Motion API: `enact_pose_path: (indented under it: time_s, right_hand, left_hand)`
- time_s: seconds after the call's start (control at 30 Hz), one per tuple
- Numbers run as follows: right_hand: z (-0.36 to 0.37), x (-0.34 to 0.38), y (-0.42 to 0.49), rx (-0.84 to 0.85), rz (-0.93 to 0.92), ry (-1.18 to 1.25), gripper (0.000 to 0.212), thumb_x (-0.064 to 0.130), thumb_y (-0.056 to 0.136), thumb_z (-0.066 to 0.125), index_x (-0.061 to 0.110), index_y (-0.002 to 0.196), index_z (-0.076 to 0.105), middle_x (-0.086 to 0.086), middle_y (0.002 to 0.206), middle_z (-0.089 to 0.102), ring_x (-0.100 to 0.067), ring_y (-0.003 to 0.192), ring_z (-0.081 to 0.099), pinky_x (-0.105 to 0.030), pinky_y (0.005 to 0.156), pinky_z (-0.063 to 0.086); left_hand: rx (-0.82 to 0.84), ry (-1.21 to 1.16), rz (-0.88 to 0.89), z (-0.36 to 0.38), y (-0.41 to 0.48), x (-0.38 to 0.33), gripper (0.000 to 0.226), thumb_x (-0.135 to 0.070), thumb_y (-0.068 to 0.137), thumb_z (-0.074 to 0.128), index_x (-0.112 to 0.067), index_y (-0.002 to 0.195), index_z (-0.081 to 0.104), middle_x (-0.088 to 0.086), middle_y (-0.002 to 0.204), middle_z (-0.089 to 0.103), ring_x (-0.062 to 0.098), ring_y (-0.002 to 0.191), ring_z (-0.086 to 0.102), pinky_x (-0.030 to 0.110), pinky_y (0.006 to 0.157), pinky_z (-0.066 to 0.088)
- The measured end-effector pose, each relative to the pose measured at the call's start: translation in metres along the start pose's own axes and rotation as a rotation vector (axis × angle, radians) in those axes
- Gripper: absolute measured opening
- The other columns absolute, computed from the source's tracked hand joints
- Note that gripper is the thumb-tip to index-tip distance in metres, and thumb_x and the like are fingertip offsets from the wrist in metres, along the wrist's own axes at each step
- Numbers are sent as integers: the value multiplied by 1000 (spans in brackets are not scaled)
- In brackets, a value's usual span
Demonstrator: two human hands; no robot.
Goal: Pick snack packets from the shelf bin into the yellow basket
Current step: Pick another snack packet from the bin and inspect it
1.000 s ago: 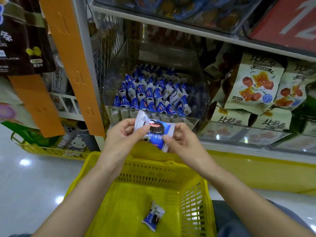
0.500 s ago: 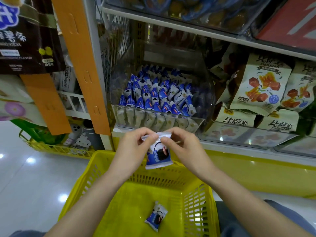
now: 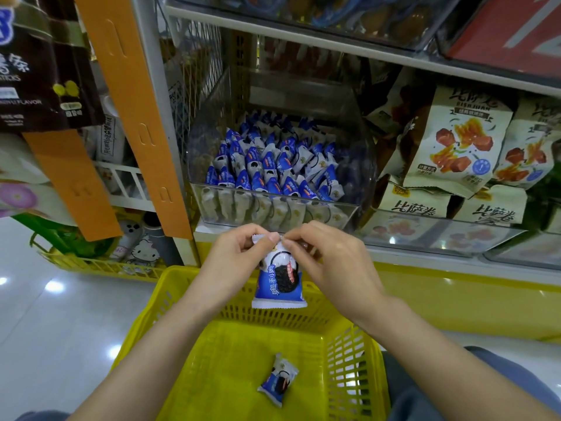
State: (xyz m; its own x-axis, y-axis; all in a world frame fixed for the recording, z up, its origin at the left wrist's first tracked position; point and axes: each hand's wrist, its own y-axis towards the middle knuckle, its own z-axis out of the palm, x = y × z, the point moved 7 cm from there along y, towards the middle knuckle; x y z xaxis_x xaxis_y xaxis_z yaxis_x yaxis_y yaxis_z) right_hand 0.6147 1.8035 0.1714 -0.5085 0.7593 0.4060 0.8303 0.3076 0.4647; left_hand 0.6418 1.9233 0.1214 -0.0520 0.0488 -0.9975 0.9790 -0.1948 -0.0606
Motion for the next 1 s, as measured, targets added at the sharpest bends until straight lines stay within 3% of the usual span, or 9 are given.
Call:
enact_pose_path:
  time_s: [0.13, 0.27, 0.37, 0.47, 0.63, 0.73, 0.77, 0.87, 1.0]
  right_hand:
    - [-13, -9, 3, -143, 80, 93, 10, 21, 91, 57, 13, 90, 63, 4, 82, 62, -7, 72, 56, -21, 64, 48]
    - [-19, -20, 5, -232, 173, 297, 3, 15, 90, 57, 16, 92, 60, 6, 84, 60, -6, 76, 59, -16, 69, 48]
    - [-15, -11, 5, -162, 66, 274, 5, 11, 89, 58, 11, 92, 62, 1, 91, 61, -6, 85, 59, -22, 75, 50]
    - [-7, 2, 3, -57, -63, 125, 15, 17, 90, 54, 8, 91, 65, -3, 99, 62, -13, 94, 58, -31, 77, 49]
    - [-2, 7, 3, 18, -113, 31, 12, 19, 87, 59, 10, 90, 66, -4, 105, 60, -17, 100, 56, -33, 79, 49]
    - [4, -4, 2, 59, 97, 302, 18, 26, 86, 60, 18, 102, 58, 5, 112, 54, 0, 105, 51, -19, 90, 45]
    - [7, -8, 2, 67, 206, 414, 24, 28, 85, 60, 22, 107, 52, 7, 114, 53, 4, 104, 52, -15, 88, 45]
    - [20, -20, 0, 97, 490, 738, 25, 16, 87, 59, 24, 108, 48, 9, 106, 59, 8, 87, 60, -10, 74, 48]
    - [22, -27, 0, 139, 591, 866, 18, 11, 88, 59, 20, 103, 58, 4, 96, 65, 8, 76, 61, -10, 65, 48]
  left_hand:
    - [-175, 114, -8, -13, 1, 4, 19, -29, 82, 65, -17, 92, 53, 1, 85, 62, 12, 79, 61, 31, 73, 52]
    - [-233, 336, 43, -21, 0, -1, 16, -29, 88, 58, -16, 79, 56, 0, 66, 52, 12, 58, 49, 33, 59, 44]
    - [-124, -49, -114, -13, -1, 6, 34, -34, 96, 40, -10, 90, 64, 3, 70, 67, 12, 59, 62, 25, 57, 52]
    - [11, -435, -182, -3, -1, 6, 47, -44, 90, 39, -8, 107, 64, 9, 96, 72, 20, 84, 68, 29, 70, 57]
    - [-46, -440, -158, -8, -3, 5, 23, -23, 87, 55, -7, 99, 67, 7, 96, 72, 14, 87, 67, 29, 74, 55]
    - [-120, -299, -126, -12, -2, 4, 23, -19, 90, 54, -8, 110, 61, 4, 100, 71, 13, 94, 66, 38, 88, 51]
    - [-141, -240, -96, -12, -2, 2, 26, -18, 90, 56, -9, 114, 58, 3, 101, 71, 13, 96, 65, 34, 89, 51]
    - [-127, -126, 33, -9, -5, -12, 24, -9, 88, 56, -14, 112, 57, -5, 96, 71, -2, 84, 65, 9, 66, 47]
    - [-87, 2, 156, -8, -6, -21, 25, -6, 88, 57, -23, 106, 57, -7, 100, 66, 2, 89, 61, 10, 73, 47]
